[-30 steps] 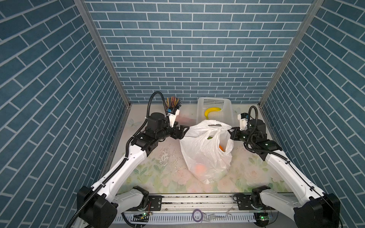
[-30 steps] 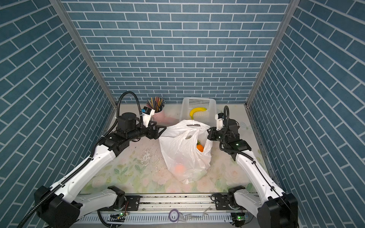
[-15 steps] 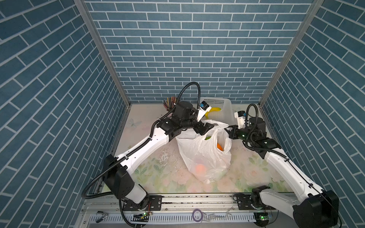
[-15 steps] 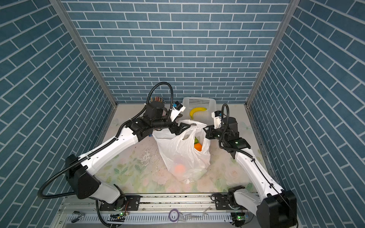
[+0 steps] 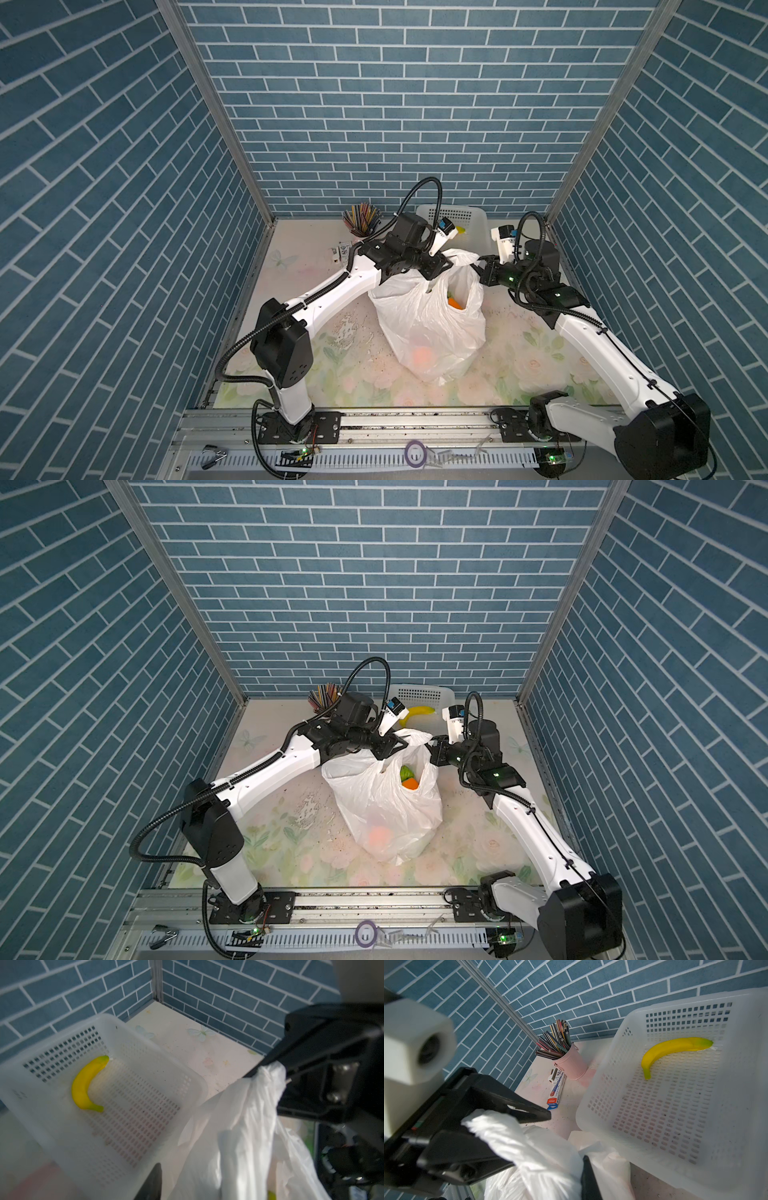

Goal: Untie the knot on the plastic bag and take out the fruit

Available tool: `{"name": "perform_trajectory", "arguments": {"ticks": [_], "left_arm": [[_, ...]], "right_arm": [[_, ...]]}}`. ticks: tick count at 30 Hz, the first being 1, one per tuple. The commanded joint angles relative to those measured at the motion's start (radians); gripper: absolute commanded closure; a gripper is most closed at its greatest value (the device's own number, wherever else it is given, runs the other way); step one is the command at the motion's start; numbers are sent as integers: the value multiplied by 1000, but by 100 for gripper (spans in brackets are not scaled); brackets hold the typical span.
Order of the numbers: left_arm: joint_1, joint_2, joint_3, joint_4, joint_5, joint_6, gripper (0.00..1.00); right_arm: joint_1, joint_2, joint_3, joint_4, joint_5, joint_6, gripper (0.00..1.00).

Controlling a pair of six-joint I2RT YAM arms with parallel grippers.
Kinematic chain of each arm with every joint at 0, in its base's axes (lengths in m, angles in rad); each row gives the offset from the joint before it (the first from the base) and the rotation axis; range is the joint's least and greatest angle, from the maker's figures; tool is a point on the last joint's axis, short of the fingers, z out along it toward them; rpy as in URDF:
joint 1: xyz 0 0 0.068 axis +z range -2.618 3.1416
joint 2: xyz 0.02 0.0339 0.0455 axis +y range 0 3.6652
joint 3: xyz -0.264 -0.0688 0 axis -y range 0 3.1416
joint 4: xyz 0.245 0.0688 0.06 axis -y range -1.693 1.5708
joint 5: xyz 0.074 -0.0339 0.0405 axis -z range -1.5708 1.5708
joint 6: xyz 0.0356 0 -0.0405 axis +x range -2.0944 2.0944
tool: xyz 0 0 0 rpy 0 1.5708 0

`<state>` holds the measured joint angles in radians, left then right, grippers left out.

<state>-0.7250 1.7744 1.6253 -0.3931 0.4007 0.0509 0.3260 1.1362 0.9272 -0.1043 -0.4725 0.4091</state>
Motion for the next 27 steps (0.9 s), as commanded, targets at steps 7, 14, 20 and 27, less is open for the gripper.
{"name": "perform_trajectory", "arguments": {"ticks": [7, 14, 20, 27], "left_arm": [[1, 10, 46, 38, -27, -131, 86], [-1, 24, 80, 28, -39, -145, 98], [1, 57, 126, -4, -39, -170, 99], [1, 58, 123, 6, -34, -189, 99]], "right_arm": [[123, -82, -15, -108, 292, -37, 54], [297, -220, -60, -216, 588, -101, 40], [332, -334, -85, -143, 401, -118, 42], [336, -197, -83, -73, 206, -78, 38]]}}
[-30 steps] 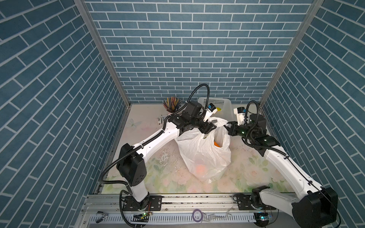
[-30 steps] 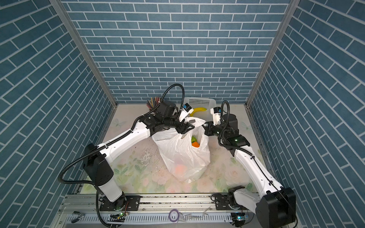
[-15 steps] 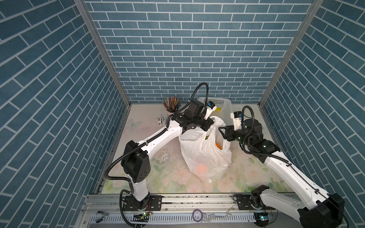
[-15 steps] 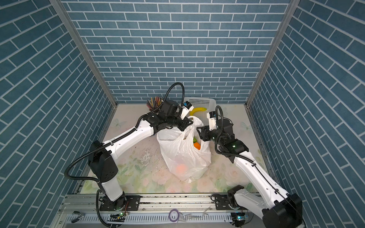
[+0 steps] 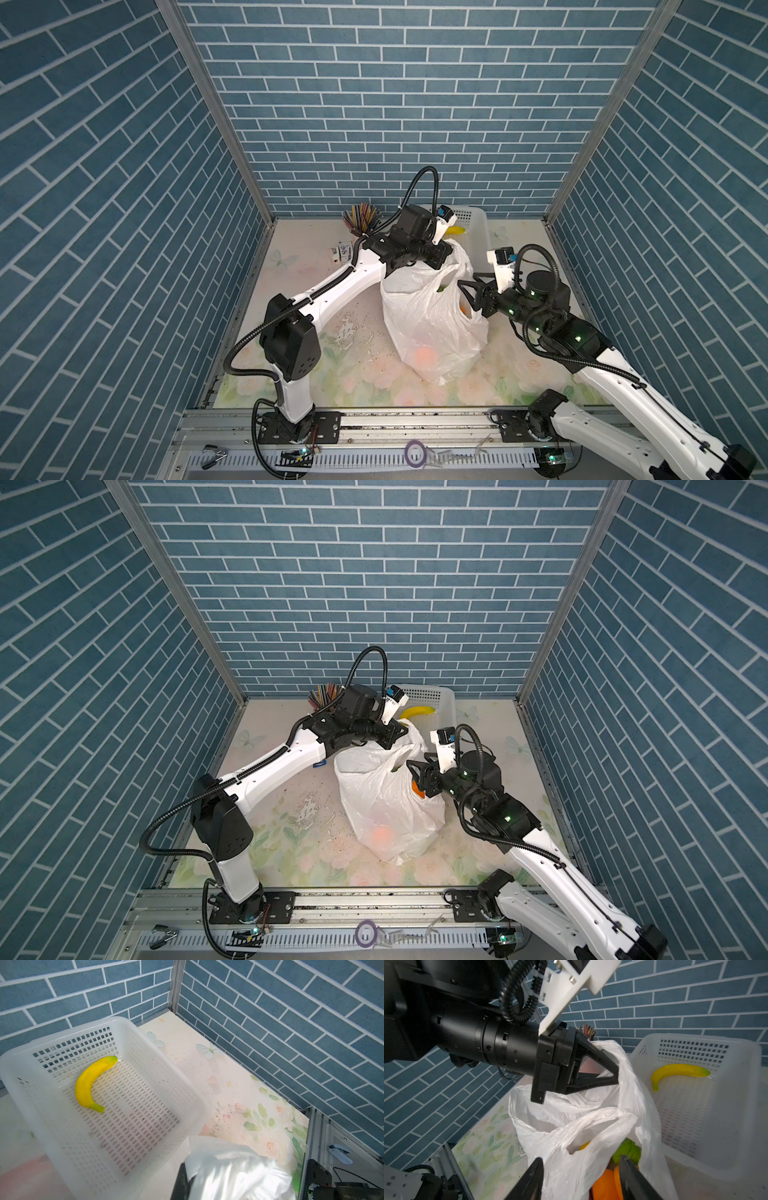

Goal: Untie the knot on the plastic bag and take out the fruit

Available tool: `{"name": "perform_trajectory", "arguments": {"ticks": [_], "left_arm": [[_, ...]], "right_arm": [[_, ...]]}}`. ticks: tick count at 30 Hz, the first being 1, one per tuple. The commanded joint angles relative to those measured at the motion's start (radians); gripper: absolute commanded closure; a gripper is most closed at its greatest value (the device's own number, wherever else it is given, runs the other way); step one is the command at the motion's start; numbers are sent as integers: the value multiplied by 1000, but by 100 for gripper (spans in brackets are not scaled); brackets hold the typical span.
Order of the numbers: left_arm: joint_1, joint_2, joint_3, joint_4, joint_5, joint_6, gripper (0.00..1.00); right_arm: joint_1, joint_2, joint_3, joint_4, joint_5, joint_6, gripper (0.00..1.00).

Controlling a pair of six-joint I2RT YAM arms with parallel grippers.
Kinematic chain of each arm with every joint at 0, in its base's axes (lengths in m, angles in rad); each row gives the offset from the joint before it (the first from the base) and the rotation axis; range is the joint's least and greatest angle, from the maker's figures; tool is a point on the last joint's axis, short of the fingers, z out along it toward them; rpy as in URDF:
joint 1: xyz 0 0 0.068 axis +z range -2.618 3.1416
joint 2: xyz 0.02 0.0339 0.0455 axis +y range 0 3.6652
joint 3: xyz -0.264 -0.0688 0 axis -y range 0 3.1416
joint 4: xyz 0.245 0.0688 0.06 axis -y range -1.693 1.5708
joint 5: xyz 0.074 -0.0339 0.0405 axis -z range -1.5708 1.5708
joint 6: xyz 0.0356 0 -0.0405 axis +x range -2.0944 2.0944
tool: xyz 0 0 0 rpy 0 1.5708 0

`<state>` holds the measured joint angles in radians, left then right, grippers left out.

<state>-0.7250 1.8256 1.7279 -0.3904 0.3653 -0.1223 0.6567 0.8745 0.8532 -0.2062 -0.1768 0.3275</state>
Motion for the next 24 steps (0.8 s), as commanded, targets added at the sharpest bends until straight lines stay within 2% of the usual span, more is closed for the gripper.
{"name": "perform_trajectory", "arguments": {"ticks": [1, 5, 8, 10, 13, 15, 18, 24], "left_arm": [[0, 6, 21, 0, 0, -17, 99], [0, 1, 21, -3, -12, -16, 99], [1, -2, 20, -9, -20, -16, 99], [2, -1, 15, -1, -23, -21, 99], [4, 16, 32, 0, -42, -29, 99], [11, 36, 63, -6, -50, -39, 99], [25, 73, 137, -23, -54, -51, 100], [56, 141, 291, -36, -30, -83, 100]], "right_arm": [[5, 96, 0, 13, -62, 12, 36], [5, 186, 8, -22, 7, 16, 30], [7, 218, -17, 27, -87, 17, 29], [16, 224, -43, 93, -174, 15, 39], [29, 226, -77, 146, -278, 15, 70], [42, 228, -98, 155, -358, 14, 83], [96, 241, -106, 126, -423, 0, 92], [240, 251, -171, 114, -449, -20, 99]]}}
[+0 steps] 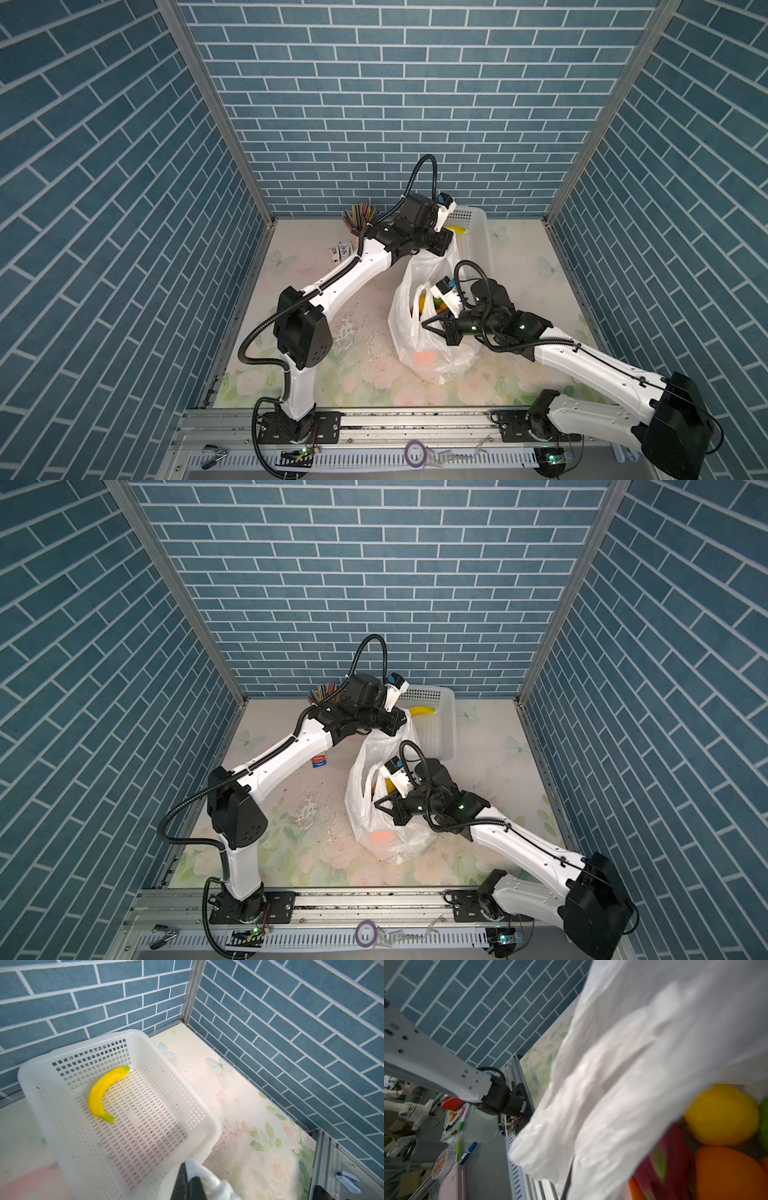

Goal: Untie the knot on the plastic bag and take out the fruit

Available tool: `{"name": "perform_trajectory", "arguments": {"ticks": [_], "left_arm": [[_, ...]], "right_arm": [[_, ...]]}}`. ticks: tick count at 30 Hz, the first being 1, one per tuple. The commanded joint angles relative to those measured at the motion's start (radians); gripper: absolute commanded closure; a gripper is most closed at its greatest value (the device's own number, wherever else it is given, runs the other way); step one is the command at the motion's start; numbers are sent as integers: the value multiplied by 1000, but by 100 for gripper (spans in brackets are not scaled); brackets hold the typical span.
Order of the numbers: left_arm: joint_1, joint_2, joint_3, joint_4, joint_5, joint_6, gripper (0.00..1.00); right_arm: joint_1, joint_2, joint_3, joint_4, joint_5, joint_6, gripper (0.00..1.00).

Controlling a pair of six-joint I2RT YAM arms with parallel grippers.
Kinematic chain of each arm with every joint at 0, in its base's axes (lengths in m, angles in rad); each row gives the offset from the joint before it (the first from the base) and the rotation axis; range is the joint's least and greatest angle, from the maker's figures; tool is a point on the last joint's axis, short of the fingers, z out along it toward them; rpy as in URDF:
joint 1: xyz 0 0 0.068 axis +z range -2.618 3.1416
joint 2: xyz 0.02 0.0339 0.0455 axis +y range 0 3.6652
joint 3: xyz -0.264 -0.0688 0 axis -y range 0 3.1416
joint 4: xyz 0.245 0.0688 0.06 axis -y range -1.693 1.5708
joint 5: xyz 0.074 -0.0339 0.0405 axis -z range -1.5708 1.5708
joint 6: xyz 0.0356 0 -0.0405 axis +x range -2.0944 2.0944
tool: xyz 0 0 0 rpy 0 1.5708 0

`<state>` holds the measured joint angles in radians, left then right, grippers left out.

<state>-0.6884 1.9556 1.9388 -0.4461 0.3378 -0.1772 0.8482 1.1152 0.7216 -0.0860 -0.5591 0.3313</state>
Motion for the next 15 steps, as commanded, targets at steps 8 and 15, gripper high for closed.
{"name": "perform_trajectory", "arguments": {"ticks": [8, 15], "left_arm": [[18, 19, 132, 12, -1, -38, 100], [9, -50, -5, 86, -1, -61, 77]], "right_arm": [[200, 108, -160, -52, -38, -8, 98], [222, 64, -126, -104, 120, 19, 71]]}}
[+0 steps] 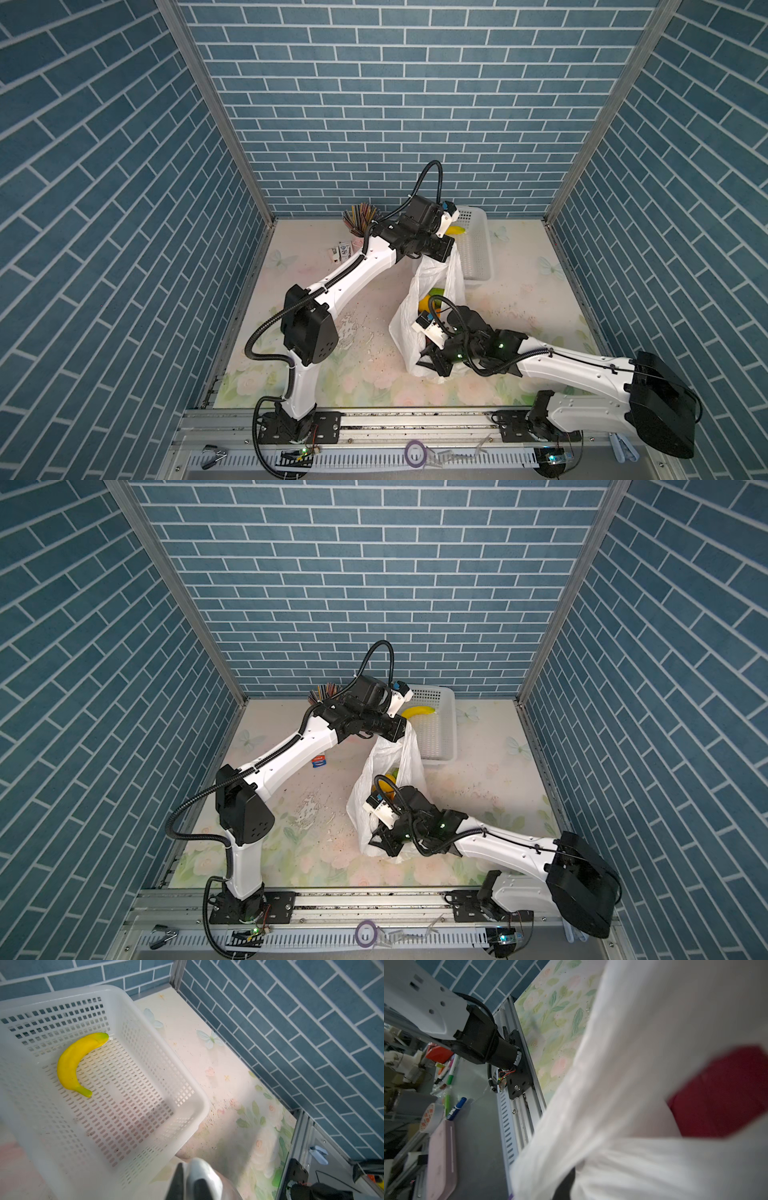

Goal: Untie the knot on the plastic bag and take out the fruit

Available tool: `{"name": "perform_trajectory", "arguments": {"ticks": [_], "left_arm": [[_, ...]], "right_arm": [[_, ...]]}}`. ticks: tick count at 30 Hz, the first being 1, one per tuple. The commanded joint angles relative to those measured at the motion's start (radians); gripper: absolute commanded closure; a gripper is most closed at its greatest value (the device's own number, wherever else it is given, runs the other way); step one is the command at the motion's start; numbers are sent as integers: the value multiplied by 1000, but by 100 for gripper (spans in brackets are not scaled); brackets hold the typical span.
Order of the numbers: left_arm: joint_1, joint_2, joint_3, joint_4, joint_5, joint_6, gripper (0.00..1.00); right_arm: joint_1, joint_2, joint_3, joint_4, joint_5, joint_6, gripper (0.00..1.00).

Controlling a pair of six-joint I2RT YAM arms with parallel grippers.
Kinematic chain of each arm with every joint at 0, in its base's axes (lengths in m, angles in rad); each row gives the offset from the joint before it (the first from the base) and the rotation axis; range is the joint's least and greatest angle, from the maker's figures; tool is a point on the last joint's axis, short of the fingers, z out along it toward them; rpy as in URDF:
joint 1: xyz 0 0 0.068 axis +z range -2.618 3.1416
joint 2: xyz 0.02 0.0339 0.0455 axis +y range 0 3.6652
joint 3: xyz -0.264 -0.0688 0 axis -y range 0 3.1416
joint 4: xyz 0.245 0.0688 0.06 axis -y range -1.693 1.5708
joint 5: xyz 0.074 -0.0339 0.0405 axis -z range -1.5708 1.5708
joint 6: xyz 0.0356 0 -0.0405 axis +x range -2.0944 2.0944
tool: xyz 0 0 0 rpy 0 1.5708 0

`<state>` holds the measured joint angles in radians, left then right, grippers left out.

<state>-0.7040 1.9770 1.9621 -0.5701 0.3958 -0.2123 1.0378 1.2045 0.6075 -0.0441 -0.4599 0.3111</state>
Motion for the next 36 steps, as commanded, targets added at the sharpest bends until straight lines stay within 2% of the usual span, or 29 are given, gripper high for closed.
{"name": "perform_trajectory", "arguments": {"ticks": [1, 4, 6, 8, 10, 14, 20, 26, 28, 30, 33, 36], "left_arm": [[22, -89, -58, 224, -62, -30, 73], [17, -142, -130, 260, -78, -36, 52], [14, -184, -180, 283, -95, -42, 44], [11, -223, -223, 300, -109, -47, 38], [8, -270, -269, 317, -127, -49, 32], [-2, -349, -328, 322, -164, -53, 26], [-26, -484, -435, 325, -247, -89, 29], [-126, -618, -473, 187, -424, -179, 42], [-146, -655, -489, 156, -436, -236, 48], [-154, -682, -529, 168, -396, -291, 54], [-177, -695, -605, 205, -356, -352, 56], [-203, -682, -715, 286, -343, -386, 57]], "right_arm": [[31, -55, -6, -150, 69, 45, 65], [30, -156, 17, -165, 221, 80, 53], [30, -221, 21, -158, 326, 96, 47], [29, -267, 32, -156, 392, 90, 42], [28, -296, 54, -153, 445, 89, 32], [24, -307, 113, -149, 521, 78, 25], [-38, -310, 178, -129, 655, 123, 28], [-88, -272, 288, -321, 892, 289, 33], [-103, -233, 354, -410, 884, 351, 33], [-116, -189, 391, -442, 832, 378, 30], [-143, -132, 385, -415, 743, 416, 29], [-153, -106, 325, -334, 740, 439, 34]]}}
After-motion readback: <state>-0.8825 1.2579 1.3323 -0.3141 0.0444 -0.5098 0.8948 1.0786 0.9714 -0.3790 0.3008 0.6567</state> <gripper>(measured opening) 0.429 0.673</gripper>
